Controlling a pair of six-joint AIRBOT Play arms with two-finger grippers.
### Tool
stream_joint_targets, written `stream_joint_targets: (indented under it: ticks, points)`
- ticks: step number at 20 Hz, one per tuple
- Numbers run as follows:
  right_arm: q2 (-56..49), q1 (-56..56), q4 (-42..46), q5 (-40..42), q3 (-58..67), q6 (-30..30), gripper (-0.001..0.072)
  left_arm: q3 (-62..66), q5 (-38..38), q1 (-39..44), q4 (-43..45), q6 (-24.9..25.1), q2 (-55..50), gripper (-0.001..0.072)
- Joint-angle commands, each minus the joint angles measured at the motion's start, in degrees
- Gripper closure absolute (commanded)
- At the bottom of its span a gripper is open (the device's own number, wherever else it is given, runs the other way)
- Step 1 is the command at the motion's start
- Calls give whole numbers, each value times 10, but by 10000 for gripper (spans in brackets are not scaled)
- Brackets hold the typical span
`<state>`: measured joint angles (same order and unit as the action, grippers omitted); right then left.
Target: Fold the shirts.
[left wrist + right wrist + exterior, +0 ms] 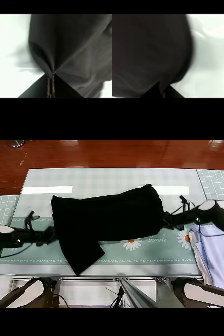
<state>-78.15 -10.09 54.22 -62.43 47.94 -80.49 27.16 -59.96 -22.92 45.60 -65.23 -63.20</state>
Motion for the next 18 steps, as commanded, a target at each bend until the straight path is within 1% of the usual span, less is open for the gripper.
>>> stream_joint_targets:
  ticks: [1, 4, 5, 7, 8, 9, 10, 11, 13, 16, 18]
  points:
    - [2, 13, -6, -64, 132, 5, 676, 84, -37, 0, -104, 18, 43, 684]
    - [25, 13, -5, -85, 365, -24, 675, 236, -5, 1, -219, 18, 92, 685]
    - [30, 13, 2, -92, 454, -38, 675, 302, 2, 1, -240, 17, 101, 685]
    - [40, 13, 28, -128, 608, -59, 675, 426, -3, 1, -241, 17, 106, 685]
    - [51, 13, 49, -153, 674, -59, 675, 487, -8, 0, -232, 15, 108, 685]
    - [68, 13, 67, -171, 718, -59, 675, 543, -13, 0, -209, 11, 112, 685]
    - [99, 13, 81, -175, 737, -59, 675, 591, -19, -1, -177, -13, 117, 685]
    - [136, 13, 101, -175, 737, -59, 675, 638, -28, -2, -139, -40, 126, 685]
    - [208, 13, 137, -196, 737, -59, 675, 714, -48, -3, -73, -68, 151, 685]
    - [298, 13, 197, -234, 737, -61, 675, 768, -79, -3, 49, -114, 213, 685]
    - [343, 13, 228, -255, 734, -71, 675, 769, -94, -2, 124, -127, 266, 685]
